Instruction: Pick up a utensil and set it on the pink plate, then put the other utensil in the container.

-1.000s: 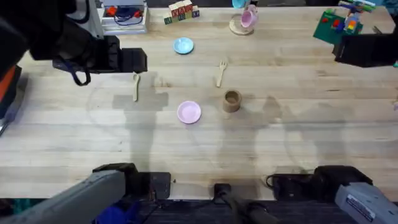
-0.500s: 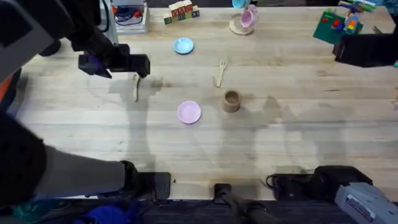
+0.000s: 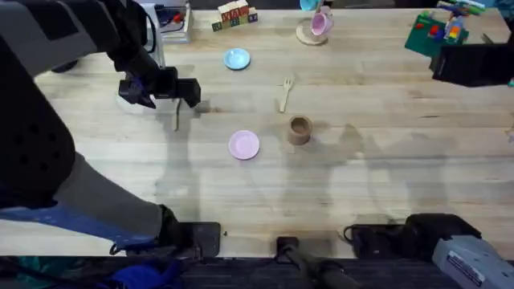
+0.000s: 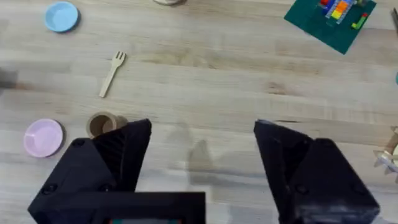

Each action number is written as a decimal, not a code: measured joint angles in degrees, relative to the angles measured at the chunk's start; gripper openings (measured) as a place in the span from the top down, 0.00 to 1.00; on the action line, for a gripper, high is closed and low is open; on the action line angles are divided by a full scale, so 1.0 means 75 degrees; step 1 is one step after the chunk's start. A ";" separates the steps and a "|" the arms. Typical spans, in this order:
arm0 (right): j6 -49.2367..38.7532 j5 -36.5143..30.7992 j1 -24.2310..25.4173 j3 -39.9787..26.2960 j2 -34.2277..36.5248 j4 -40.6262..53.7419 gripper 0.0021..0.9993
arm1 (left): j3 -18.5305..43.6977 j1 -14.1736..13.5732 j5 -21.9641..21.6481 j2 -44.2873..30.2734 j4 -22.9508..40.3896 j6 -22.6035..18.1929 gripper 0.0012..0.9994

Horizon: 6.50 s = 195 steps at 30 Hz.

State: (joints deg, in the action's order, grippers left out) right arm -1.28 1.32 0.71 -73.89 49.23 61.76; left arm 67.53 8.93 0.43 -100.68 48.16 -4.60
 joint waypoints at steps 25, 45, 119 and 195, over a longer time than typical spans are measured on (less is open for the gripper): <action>0.0000 0.0000 0.0000 0.0000 0.0000 0.0000 0.00 | -0.0146 -0.0017 0.0262 -0.0187 -0.0414 -0.0102 0.93; 0.0000 0.0000 0.0000 0.0000 0.0000 0.0000 0.00 | 0.0005 -0.0099 0.0169 0.1012 0.0921 -0.0137 0.96; 0.0000 0.0000 0.0000 0.0000 0.0000 0.0000 0.00 | -0.1999 -0.5071 0.0688 0.2267 -0.0125 0.3081 0.96; 0.0589 0.0005 0.0000 -0.0002 0.0002 0.0000 0.00 | 0.1312 -0.3471 0.0405 0.6255 0.2718 -0.0286 0.01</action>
State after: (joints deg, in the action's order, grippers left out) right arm 3.14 1.36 0.71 -73.90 49.25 61.76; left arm 77.36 -17.10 3.46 -53.77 68.55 -6.74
